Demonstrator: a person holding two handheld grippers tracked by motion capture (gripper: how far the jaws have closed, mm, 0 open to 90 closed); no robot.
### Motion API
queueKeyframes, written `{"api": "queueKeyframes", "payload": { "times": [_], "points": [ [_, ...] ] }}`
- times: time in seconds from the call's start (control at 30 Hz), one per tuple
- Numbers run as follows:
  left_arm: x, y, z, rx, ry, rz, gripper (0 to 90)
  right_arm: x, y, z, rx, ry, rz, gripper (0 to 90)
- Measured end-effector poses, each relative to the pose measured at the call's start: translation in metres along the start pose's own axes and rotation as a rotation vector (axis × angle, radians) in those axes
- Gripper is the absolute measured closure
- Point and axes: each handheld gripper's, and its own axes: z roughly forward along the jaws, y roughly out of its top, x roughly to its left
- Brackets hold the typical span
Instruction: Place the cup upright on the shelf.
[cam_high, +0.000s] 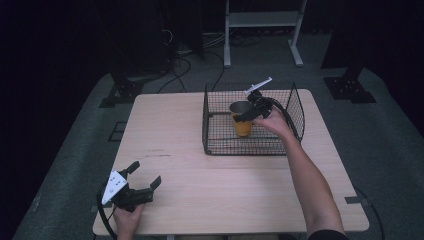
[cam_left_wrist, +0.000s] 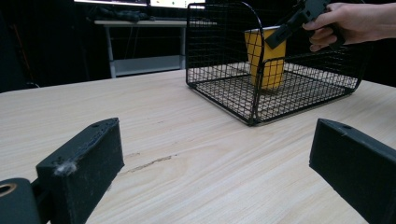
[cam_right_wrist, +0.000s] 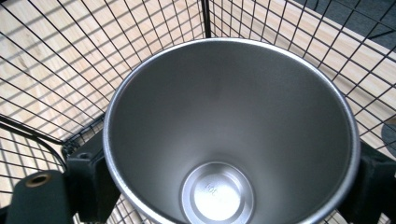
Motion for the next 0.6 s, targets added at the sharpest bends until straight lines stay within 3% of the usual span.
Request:
{"api": "queueKeyframes", "payload": {
  "times": [0.6],
  "points": [
    [-0.0008,0.0,0.0008,0.003,-0.001,0.002,2.2,-0.003,-0.0086,-0.0045,0.015,-0.042,-0.007,10.6]
  ]
}}
